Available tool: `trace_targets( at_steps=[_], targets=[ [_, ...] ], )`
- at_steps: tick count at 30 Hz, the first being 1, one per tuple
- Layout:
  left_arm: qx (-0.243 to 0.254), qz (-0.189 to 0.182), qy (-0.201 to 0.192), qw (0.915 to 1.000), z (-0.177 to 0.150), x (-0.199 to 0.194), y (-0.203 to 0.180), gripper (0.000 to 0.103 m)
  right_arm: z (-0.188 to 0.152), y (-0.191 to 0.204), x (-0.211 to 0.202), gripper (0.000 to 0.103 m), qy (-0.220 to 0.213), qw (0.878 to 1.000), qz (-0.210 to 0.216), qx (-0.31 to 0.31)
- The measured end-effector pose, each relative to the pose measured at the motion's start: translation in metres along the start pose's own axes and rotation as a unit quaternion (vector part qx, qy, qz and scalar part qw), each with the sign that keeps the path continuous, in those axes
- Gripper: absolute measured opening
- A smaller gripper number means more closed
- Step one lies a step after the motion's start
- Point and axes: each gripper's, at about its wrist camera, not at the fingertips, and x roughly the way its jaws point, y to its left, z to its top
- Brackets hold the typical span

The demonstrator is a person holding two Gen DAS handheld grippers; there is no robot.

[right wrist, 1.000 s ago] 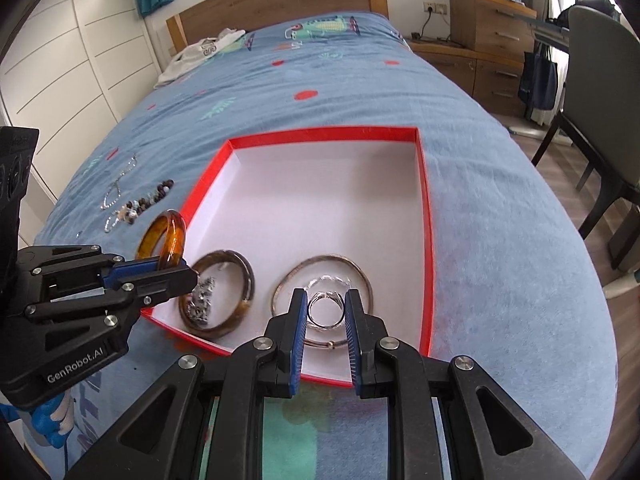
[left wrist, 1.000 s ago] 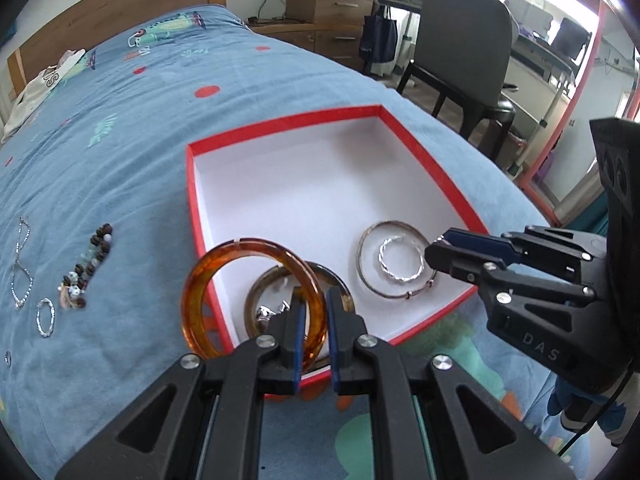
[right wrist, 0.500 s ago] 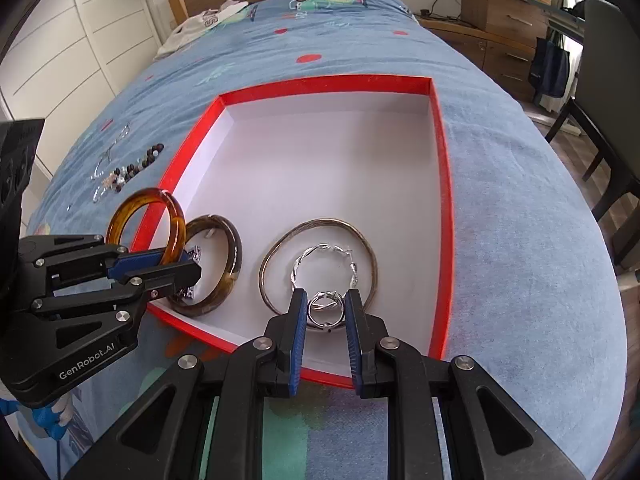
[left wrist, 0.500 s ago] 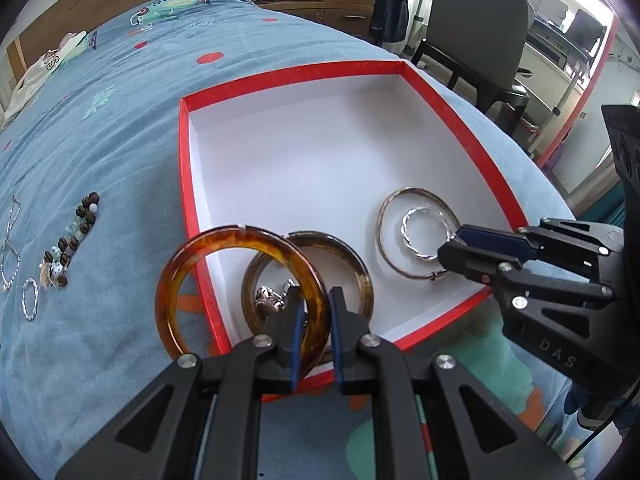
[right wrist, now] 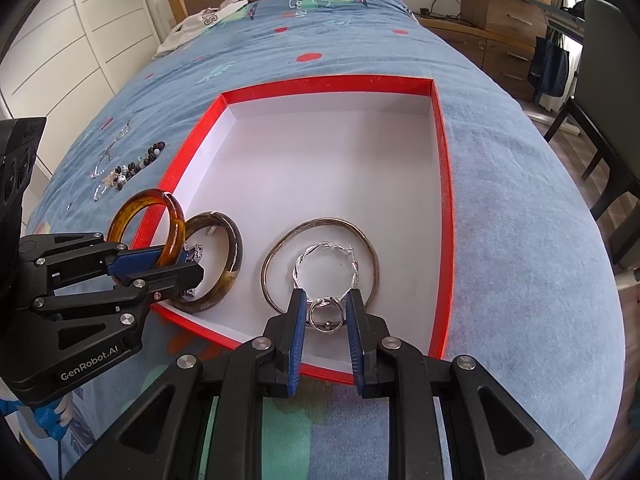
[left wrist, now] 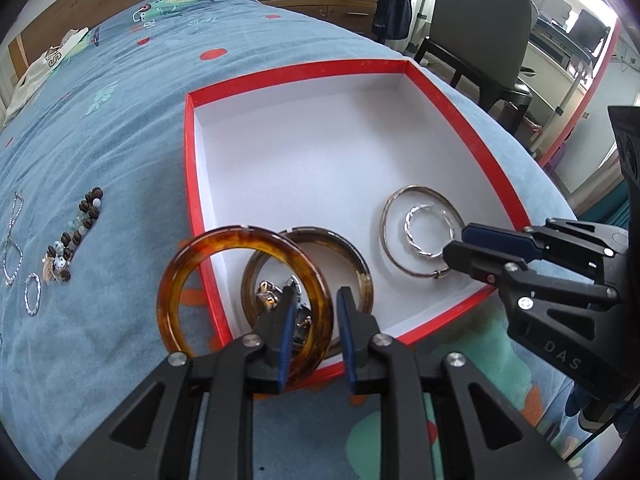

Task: Organize jewelry
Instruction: 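Open left tool to drop amber bangle while right tool releases ring, then move both tools back toward the silver chain and beaded bracelet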

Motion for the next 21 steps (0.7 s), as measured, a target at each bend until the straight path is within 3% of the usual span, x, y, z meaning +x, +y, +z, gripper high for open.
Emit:
trace_targets(
  at_steps=[5, 8, 21],
  targets=[
    [-0.002, -0.008, -0.006, 0.9999, 0.000, -0.009, 0.000, 0.025, -0.002, 0.002, -0.007, 0.024, -0.006, 1.000, 0.000, 0.002],
    [-0.002, -0.008, -0.017, 0.9998, 0.001, -0.019, -0.001, 0.037, -0.003, 0.002, -0.013, 0.026, -0.010, 1.000, -0.001, 0.004],
    [-0.012, -0.008, -0.064, 0.9979, -0.009, -0.083, 0.007, 0.038, -0.006, 0.012, -0.065, 0.031, -0.051, 0.999, -0.008, 0.007]
  ],
)
